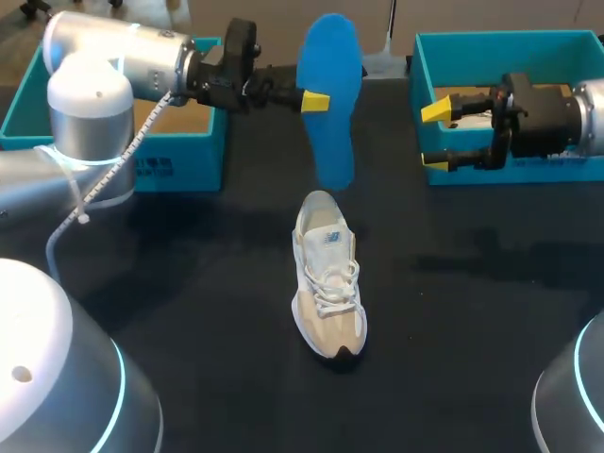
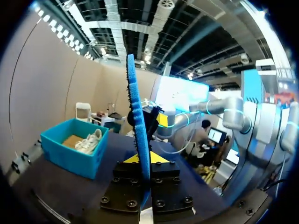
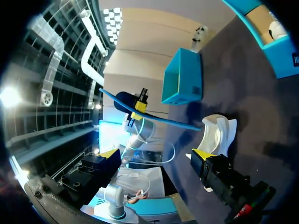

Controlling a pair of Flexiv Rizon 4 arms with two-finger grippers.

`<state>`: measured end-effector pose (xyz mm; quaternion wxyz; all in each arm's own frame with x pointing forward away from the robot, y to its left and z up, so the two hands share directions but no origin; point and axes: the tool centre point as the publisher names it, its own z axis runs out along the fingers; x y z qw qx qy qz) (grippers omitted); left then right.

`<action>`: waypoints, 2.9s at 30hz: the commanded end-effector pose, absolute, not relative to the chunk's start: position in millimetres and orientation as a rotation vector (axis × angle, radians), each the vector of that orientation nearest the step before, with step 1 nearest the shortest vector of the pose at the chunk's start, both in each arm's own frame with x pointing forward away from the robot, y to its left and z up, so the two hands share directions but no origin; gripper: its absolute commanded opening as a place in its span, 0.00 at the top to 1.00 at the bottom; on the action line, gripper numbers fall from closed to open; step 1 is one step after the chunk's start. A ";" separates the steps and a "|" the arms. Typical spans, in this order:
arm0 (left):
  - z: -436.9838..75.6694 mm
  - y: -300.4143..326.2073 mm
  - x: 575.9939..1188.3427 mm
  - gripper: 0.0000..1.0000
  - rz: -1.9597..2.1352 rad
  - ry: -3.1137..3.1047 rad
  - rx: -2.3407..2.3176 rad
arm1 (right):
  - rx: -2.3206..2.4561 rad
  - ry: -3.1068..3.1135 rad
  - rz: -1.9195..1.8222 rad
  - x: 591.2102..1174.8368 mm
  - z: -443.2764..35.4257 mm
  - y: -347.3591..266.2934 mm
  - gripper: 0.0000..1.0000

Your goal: Take the shoe out of the shoebox, open the shoe tongue, remove and reinsert the insole, then place the shoe into the shoebox

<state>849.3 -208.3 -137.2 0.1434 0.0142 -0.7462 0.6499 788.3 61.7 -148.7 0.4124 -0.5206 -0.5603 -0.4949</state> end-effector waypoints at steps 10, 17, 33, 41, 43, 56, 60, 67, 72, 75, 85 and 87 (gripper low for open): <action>-132.8 -201.1 845.8 1.00 2.169 -2.494 -0.779 | -1.311 -1.410 -1.245 788.8 -149.1 63.3 0.00; -137.9 -198.4 847.0 1.00 2.114 -2.596 -0.911 | -1.311 -1.410 -1.245 788.8 -149.1 63.3 0.00; -140.9 -197.7 846.2 1.00 2.108 -2.581 -0.805 | -1.311 -1.410 -1.245 788.8 -149.1 63.3 0.00; -133.7 -198.4 852.5 1.00 2.296 -2.554 -0.886 | -1.311 -1.410 -1.245 788.8 -149.1 63.3 0.00; -129.7 -198.6 851.6 1.00 2.356 -2.531 -0.955 | -1.311 -1.410 -1.245 788.8 -149.1 63.3 0.00; -122.1 -199.2 846.5 1.00 2.368 -2.524 -1.687 | -1.311 -1.410 -1.245 788.8 -149.1 63.3 0.00; -121.1 -199.8 843.9 1.00 2.369 -2.515 -1.853 | -1.311 -1.410 -1.245 788.8 -149.1 63.3 0.00; -125.7 -201.8 842.6 1.00 2.315 -2.551 -2.123 | -1.311 -1.410 -1.245 788.8 -149.1 63.3 0.00; -128.3 -200.9 845.4 1.00 2.299 -2.621 -2.187 | -1.311 -1.410 -1.245 788.8 -149.1 63.3 0.00; -130.1 -199.8 846.7 1.00 2.275 -2.644 -2.246 | -1.311 -1.410 -1.245 788.8 -149.1 63.3 0.00; -130.8 -197.6 850.6 1.00 2.252 -2.694 -2.388 | -1.376 -1.355 -1.237 791.6 -152.3 69.8 0.00; -130.7 -197.6 851.8 1.00 2.250 -2.703 -2.416 | -1.389 -1.356 -1.230 792.5 -152.1 73.4 0.00</action>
